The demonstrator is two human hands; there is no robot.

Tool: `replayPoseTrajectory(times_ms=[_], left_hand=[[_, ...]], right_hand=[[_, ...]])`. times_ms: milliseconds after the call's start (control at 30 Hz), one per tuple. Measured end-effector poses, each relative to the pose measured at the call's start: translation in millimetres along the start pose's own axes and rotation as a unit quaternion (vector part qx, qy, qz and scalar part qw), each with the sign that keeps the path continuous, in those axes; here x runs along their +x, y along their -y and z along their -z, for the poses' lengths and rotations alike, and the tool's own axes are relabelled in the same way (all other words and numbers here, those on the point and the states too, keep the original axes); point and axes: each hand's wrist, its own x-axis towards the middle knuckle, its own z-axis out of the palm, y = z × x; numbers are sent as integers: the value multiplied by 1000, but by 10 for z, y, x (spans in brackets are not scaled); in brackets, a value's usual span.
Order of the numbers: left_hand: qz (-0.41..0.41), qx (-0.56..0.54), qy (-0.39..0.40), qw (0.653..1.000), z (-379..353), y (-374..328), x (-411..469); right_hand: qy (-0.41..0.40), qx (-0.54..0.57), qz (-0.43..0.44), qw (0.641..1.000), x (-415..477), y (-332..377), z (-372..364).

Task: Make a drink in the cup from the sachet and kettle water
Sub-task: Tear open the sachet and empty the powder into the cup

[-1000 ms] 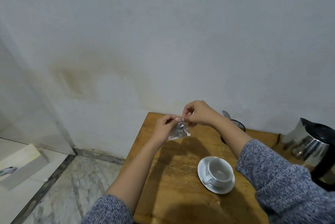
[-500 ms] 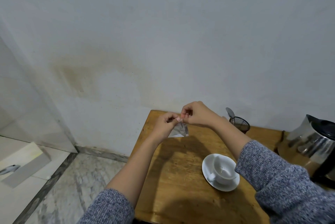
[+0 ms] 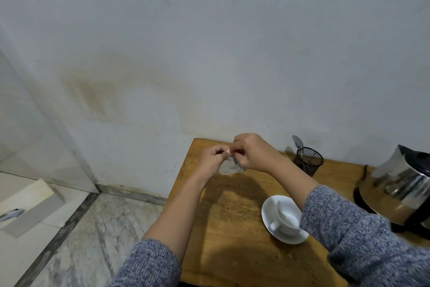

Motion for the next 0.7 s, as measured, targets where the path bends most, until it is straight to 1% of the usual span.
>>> replayPoseTrajectory(times_ms=[67,167,233,367,500,600,667,700], left_hand=[[12,2,-23,1000,-11,14,32],[53,-35,-85,994,36,37,116],[54,-26,-122,991,125,86,193],[40,-9,-167,985,302,131,232],[42,-48,-234,970,485,184,272],[32,-79,-259,962,626,171,263],[19,-108,-248,962,691,151,227],[12,-125,-239,963,720,147,198]], right_hand=[[-10,-19,36,999,-15,8,-15],[-8,-32,95,995,-28,122,-29],[-2,-29,121,992,-24,204,-37],[25,-20,145,989,-26,273,-44],[71,-18,163,984,-31,325,-102],[94,5,148,985,-63,336,-170],[99,33,92,990,-113,306,-262],[100,50,51,992,-150,281,-330]])
